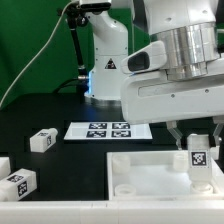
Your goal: Assemble one leg
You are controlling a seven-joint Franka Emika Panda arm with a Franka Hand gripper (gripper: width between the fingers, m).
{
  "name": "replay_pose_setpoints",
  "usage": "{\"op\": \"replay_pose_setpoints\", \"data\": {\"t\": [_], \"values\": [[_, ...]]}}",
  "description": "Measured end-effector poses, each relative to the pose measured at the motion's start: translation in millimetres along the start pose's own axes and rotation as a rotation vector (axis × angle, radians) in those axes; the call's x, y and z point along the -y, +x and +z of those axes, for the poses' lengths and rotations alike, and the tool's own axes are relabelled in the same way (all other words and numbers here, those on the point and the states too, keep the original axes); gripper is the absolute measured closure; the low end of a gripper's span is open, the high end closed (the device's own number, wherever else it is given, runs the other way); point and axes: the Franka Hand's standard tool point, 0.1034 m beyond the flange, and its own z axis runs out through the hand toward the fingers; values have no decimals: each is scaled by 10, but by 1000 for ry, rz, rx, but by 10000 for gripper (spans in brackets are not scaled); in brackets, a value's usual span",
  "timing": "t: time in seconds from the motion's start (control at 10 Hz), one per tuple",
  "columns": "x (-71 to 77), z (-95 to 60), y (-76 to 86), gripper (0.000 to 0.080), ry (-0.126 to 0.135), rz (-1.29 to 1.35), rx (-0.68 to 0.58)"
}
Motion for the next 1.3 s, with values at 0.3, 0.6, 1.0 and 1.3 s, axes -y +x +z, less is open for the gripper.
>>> {"op": "replay_pose_setpoints", "data": {"t": [0.3,0.6,1.0,1.3], "values": [[25,17,-27,515,18,458,15],[41,12,-19,507,10,571,35],[110,-1,-56,184,2,352,26],[84,10,-47,152,4,122,27]]}}
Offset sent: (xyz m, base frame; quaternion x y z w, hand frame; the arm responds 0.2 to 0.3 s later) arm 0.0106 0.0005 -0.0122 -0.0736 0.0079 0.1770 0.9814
